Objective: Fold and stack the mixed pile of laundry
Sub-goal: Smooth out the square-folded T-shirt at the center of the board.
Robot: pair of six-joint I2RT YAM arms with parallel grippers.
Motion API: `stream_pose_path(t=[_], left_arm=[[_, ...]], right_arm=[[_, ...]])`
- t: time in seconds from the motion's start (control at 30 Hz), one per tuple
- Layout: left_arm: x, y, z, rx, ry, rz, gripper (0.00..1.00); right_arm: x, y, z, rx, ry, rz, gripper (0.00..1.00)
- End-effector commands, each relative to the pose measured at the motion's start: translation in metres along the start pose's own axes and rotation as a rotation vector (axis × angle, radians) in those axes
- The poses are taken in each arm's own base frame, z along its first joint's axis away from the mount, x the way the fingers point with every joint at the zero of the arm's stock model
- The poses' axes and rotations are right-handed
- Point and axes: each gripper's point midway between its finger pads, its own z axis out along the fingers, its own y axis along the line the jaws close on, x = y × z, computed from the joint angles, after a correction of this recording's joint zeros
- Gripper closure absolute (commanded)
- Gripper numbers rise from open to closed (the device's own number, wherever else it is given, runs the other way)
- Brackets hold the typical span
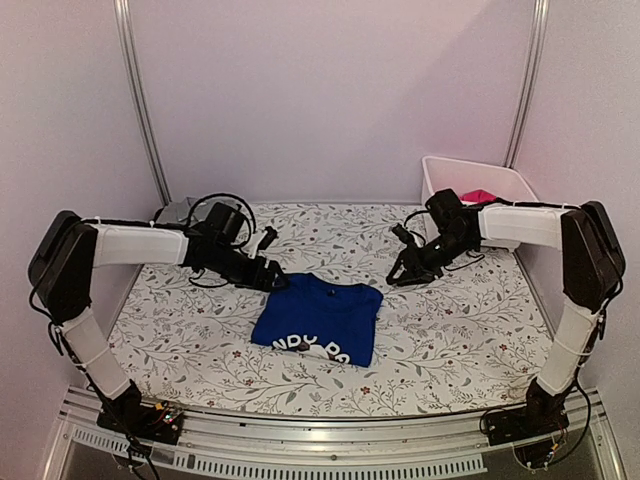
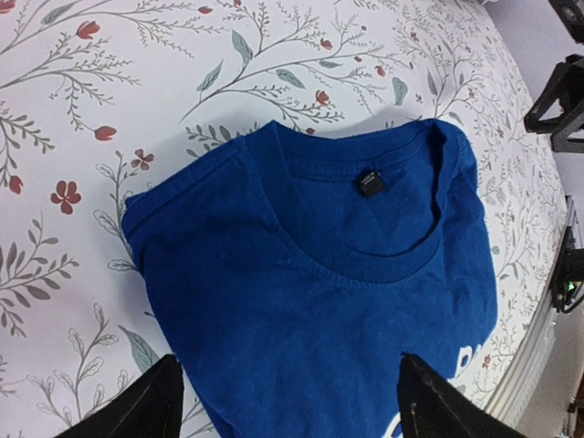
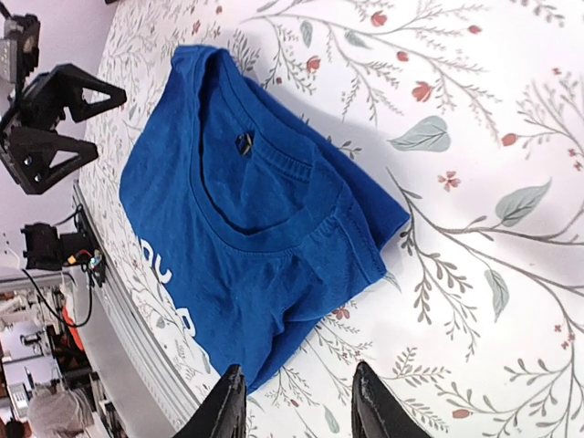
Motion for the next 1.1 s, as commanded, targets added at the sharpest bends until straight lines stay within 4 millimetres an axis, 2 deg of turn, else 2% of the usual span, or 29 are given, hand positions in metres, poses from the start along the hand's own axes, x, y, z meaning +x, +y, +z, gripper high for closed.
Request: stream_pose_path(t=[0.0, 0.13, 0.23, 0.33, 0.43, 0.5, 0.6, 0.73, 0.8, 0.97, 1.07], left_arm=[[0.019, -0.010, 0.006, 0.033, 0.051, -0.015, 0.20], [0.034, -0.013, 0.019, 0.017, 0.096, -0.002, 0.20], [0.042, -0.010, 0.029, -0.001, 0.123, -0.004, 0.19], [0.050, -0.004, 0.037, -0.020, 0.146, -0.009, 0.20], [0.056, 0.004, 0.043, -0.043, 0.163, -0.005, 0.20], [0.060, 0.009, 0.047, -0.058, 0.176, 0.004, 0.21], [0.068, 0.018, 0.052, -0.073, 0.201, 0.013, 0.22], [0.075, 0.027, 0.057, -0.085, 0.219, 0.024, 0.23], [0.075, 0.031, 0.059, -0.089, 0.222, 0.022, 0.24], [0.062, 0.028, 0.053, -0.084, 0.185, 0.018, 0.23], [0.062, 0.027, 0.050, -0.072, 0.174, 0.009, 0.24]], right_arm=[[0.004, -0.007, 0.027, -0.019, 0.066, -0.022, 0.62], [0.002, -0.012, 0.042, -0.054, 0.094, 0.027, 0.61], [0.007, -0.021, 0.056, -0.064, 0.138, 0.059, 0.61], [0.000, -0.022, 0.063, -0.088, 0.135, 0.053, 0.70], [-0.013, -0.020, 0.065, -0.097, 0.119, 0.034, 0.89], [-0.023, -0.018, 0.065, -0.099, 0.107, 0.013, 0.96], [-0.039, -0.010, 0.060, -0.108, 0.077, -0.034, 1.00], [-0.056, -0.002, 0.050, -0.100, 0.028, -0.099, 1.00], [-0.054, -0.009, 0.053, -0.080, 0.037, -0.091, 0.99], [-0.033, -0.056, 0.080, 0.051, 0.123, -0.021, 0.96], [-0.048, -0.059, 0.080, 0.074, 0.061, -0.030, 0.97]])
